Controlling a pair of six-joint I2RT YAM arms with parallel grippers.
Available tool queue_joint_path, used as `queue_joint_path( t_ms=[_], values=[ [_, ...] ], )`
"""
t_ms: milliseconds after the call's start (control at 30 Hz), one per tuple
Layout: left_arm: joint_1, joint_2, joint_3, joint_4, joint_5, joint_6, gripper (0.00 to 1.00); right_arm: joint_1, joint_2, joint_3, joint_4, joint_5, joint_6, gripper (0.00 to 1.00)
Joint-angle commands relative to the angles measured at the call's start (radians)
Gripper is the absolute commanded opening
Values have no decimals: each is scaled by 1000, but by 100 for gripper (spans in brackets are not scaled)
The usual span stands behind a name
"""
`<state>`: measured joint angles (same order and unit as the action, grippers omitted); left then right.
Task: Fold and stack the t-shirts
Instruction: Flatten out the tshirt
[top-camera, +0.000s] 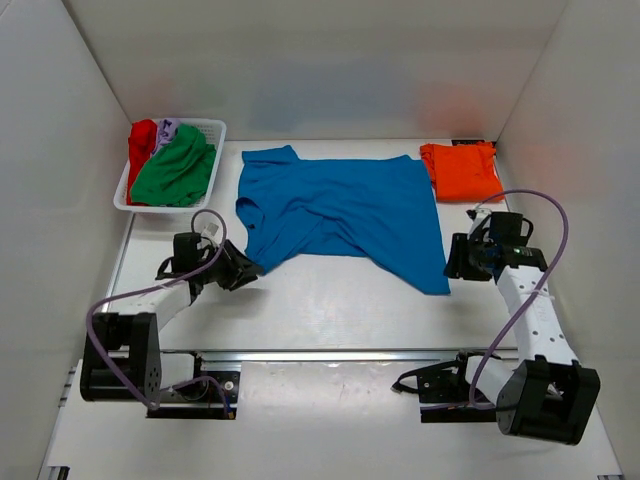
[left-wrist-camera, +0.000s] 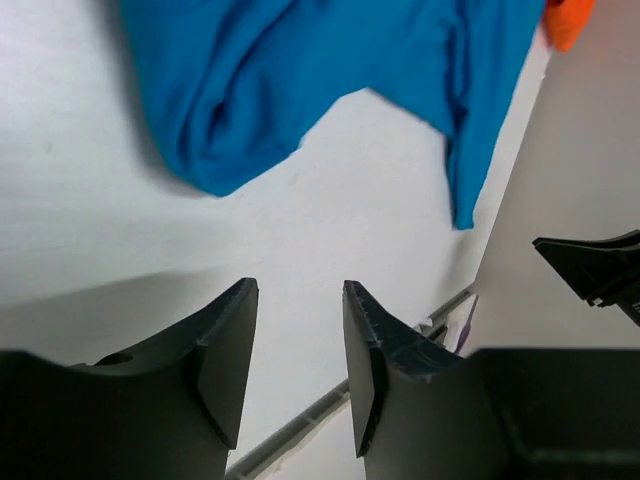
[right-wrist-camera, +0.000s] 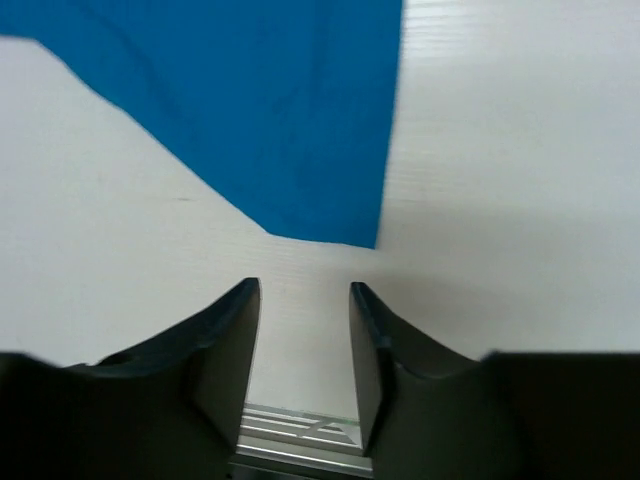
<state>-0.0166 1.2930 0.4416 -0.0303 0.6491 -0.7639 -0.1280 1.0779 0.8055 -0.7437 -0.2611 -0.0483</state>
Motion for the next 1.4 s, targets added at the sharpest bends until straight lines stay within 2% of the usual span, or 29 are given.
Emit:
queue_joint_path(
  t_ms=[0, 200, 367, 533, 733, 967, 1233, 1333, 1367],
  values=[
    [-8, -90, 39, 35, -54, 29, 51, -38, -55, 11, -13, 37, 18, 41],
    [-37, -19, 150, 52, -115, -17, 53, 11, 17, -2, 52, 57, 91, 44],
    [-158, 89, 259, 61, -255, -67, 53, 45, 56, -29, 108, 57, 137, 43],
    [-272, 141, 224, 116, -382, -143, 52, 45, 91, -23, 132, 60, 139, 43],
    [-374, 135, 161, 115, -571, -185, 59, 39, 93, -17, 150, 46, 136, 43],
    [-391, 111, 114, 75, -765, -219, 61, 53, 99, -35, 159, 30, 137, 42],
    [-361, 146, 111, 84, -801, -225, 60, 60, 108, -40, 173, 22, 143, 42],
    [-339, 149, 103, 92, -807, -229, 56, 62, 111, -48, 178, 20, 145, 42],
    [-336, 150, 100, 92, -803, -232, 50, 61, 112, -48, 181, 22, 145, 43]
  ],
)
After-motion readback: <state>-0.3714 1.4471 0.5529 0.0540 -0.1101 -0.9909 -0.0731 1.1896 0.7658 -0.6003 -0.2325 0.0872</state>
